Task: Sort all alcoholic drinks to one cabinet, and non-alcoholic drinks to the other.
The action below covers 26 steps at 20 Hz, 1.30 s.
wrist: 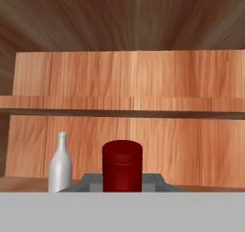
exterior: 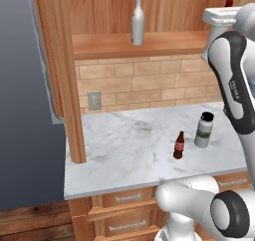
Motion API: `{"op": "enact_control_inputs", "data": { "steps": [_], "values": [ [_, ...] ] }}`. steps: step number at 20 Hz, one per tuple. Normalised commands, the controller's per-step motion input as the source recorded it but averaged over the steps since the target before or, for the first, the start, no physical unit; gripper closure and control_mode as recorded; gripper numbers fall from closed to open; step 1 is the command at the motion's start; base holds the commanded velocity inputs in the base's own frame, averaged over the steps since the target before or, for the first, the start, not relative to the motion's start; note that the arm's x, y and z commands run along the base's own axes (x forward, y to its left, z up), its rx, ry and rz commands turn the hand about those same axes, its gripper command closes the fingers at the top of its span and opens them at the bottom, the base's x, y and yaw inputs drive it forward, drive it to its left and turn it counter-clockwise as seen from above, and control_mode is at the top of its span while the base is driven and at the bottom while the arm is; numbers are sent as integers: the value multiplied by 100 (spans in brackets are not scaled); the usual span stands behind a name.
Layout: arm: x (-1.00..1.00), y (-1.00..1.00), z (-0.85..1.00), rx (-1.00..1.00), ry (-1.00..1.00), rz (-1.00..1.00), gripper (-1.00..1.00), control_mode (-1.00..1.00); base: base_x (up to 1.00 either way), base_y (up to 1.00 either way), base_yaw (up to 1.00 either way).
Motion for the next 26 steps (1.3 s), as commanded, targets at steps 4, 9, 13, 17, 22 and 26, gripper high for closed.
{"op": "enact_control_inputs", "data": {
  "steps": [4, 9, 13, 17, 22, 26],
  "values": [
    [0, 19, 7, 0, 0, 4, 100, -100, 0, 0, 0],
    [9, 17, 5, 0, -3, 1, 100, -100, 0, 0, 0],
    [28, 17, 12, 0, -4, 0, 100, -100, 0, 0, 0],
    [37, 3, 14, 0, 0, 0, 100, -100, 0, 0, 0],
    [34, 0, 8, 0, 0, 0, 100, -100, 0, 0, 0],
    [34, 0, 0, 0, 0, 0, 100, -100, 0, 0, 0]
  ]
}}
